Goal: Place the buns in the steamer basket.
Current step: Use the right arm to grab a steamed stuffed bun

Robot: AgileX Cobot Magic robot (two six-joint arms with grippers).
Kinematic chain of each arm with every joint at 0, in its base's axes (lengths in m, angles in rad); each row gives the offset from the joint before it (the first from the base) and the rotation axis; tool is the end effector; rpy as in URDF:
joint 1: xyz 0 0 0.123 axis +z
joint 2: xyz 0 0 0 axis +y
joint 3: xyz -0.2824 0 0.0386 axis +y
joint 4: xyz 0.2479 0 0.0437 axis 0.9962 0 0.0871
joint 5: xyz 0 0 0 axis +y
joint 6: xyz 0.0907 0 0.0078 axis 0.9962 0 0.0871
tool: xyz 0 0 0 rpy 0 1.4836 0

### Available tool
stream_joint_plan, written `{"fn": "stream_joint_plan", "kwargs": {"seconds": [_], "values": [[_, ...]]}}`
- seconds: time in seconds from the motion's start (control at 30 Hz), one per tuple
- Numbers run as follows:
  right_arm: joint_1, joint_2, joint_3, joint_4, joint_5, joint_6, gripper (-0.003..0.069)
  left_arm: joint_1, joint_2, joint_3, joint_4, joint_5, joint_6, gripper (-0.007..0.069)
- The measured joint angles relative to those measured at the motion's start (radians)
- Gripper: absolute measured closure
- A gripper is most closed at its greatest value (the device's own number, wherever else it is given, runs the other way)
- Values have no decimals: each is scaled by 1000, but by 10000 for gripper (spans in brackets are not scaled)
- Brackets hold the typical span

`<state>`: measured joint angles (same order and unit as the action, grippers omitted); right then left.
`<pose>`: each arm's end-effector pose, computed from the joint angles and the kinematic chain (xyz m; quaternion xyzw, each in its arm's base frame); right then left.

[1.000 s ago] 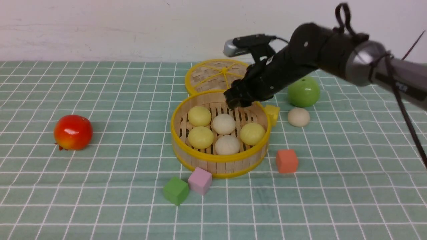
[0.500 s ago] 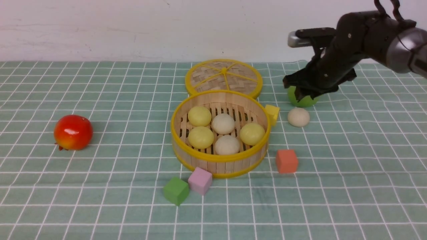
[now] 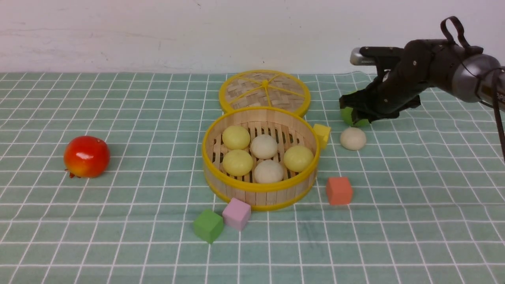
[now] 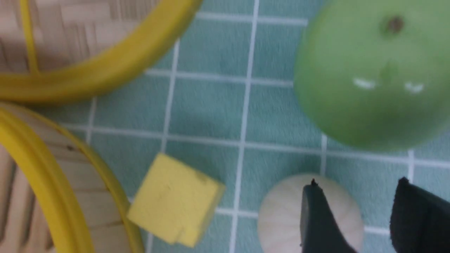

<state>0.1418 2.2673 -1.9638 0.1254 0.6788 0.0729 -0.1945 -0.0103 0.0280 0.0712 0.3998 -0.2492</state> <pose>0.5111 0.0802 0.2118 0.0005 0.9422 0.0884 0.3232 0.0514 -0.0076 0.1684 -0.0036 0.8134 -0.0982 0.5733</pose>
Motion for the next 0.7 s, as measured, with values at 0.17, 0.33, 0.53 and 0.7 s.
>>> {"fn": "stream_joint_plan", "kwargs": {"seconds": [0.17, 0.33, 0.53, 0.7], "values": [[0, 23, 0, 34, -9, 0, 362, 0, 0, 0, 0, 0, 0, 386], [0, 49, 0, 40, 15, 0, 362, 0, 0, 0, 0, 0, 0, 386], [0, 56, 0, 44, 13, 0, 386, 0, 0, 0, 0, 0, 0, 386], [0, 56, 0, 45, 13, 0, 526, 0, 0, 0, 0, 0, 0, 386]]}}
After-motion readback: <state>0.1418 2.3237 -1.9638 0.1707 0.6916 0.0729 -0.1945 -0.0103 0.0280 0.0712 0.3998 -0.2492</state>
